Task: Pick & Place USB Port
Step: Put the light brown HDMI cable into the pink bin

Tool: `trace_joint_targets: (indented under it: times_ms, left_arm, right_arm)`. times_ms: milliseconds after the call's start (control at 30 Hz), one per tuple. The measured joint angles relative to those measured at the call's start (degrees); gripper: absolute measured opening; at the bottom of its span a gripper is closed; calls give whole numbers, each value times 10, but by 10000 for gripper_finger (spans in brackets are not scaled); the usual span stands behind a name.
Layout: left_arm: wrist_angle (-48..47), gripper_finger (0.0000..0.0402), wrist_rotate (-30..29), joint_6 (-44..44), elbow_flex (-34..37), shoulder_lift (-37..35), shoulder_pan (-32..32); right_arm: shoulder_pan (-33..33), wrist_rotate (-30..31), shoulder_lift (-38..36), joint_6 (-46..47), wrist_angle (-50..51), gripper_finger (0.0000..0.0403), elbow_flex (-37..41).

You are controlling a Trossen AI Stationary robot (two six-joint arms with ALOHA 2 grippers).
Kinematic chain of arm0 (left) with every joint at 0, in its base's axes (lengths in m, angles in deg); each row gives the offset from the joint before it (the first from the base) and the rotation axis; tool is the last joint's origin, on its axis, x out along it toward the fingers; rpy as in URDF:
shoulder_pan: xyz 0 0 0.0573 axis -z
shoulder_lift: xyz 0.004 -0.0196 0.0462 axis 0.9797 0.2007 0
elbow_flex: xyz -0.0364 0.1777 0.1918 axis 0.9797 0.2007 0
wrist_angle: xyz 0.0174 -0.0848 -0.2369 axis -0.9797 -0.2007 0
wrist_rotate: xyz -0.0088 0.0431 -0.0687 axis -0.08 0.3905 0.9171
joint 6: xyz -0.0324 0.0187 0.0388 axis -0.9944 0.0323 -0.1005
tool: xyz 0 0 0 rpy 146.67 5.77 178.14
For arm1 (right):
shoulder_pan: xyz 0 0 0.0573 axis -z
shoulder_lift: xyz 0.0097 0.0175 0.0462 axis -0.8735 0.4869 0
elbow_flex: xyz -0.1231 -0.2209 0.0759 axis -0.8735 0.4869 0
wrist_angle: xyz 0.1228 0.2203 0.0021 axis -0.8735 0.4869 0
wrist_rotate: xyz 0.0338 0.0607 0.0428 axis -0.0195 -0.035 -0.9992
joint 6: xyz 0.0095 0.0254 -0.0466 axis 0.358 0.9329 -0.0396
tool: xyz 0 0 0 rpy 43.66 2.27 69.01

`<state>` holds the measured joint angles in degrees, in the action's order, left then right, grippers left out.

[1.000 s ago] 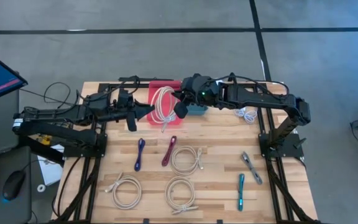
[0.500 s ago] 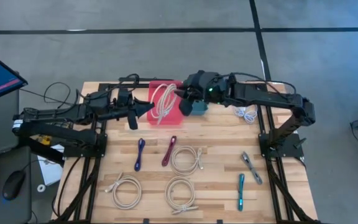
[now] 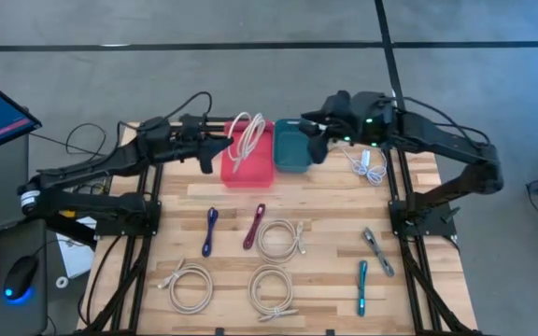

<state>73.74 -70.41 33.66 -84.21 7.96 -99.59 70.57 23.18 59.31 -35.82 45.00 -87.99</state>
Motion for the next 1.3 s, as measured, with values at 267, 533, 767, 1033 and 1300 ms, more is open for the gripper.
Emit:
trace_joint_targets:
  times_ms: [267, 533, 767, 1033, 1300]
  left_arm:
    - [0, 13, 20, 19, 0, 85, -28]
    - [0, 13, 6, 33, 0, 139, -68]
    - [0, 13, 5, 35, 0, 199, -87]
    - [1, 13, -24, 41, 0, 252, -86]
    - [4, 44, -54, 41, 0, 265, -86]
  right_arm:
    - [-4, 0, -59, -6, 60, 121, 0]
    - [-4, 2, -99, 0, 96, 117, 0]
    - [-4, 29, -112, 0, 107, 117, 1]
    - [-4, 31, -112, 0, 112, 118, 1]
    - [-4, 31, -111, 0, 112, 118, 1]
